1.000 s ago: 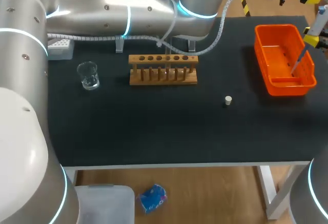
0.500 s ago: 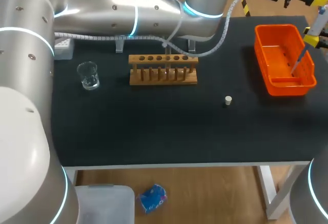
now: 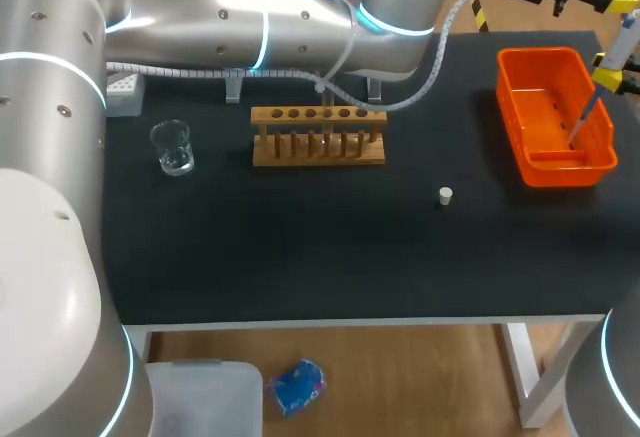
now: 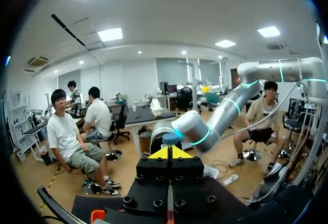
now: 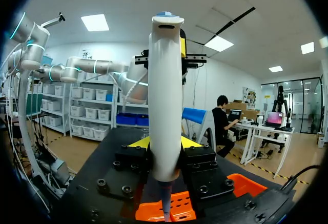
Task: Invert the test tube, pick up the pipette, mount the tip to pipette, aspirate from beaker and dispense into the tube, eject the tip, return the pipette, and cap with the stopper.
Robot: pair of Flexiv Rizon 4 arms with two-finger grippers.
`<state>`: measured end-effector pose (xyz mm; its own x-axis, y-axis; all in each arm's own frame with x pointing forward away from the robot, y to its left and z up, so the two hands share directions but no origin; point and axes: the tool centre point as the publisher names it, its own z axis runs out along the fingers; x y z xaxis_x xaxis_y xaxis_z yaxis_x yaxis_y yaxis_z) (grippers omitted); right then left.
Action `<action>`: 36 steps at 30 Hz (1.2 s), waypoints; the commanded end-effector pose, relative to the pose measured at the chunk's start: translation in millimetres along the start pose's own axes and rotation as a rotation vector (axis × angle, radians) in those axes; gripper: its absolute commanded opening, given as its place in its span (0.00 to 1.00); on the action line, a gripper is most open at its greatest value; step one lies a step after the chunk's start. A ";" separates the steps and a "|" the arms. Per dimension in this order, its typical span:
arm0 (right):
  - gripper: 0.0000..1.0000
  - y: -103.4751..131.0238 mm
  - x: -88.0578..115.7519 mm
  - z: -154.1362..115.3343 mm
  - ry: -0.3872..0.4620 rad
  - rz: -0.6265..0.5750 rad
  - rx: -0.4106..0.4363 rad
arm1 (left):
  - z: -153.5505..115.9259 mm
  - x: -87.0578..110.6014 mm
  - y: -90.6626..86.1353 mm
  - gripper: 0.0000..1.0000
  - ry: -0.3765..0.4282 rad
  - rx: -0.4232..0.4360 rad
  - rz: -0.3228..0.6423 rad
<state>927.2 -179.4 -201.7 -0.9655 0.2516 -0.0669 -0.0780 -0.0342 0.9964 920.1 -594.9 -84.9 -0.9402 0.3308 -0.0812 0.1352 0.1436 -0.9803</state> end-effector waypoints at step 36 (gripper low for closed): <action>0.00 0.3 -0.7 -0.4 0.002 -0.001 0.001 | 8.7 2.2 16.6 0.00 0.027 -0.071 -0.036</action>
<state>926.7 -179.8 -205.8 -0.9653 0.2526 -0.0662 -0.0771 -0.0332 0.9965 916.0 -598.4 -97.0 -0.9380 0.3440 -0.0426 0.1240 0.2181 -0.9680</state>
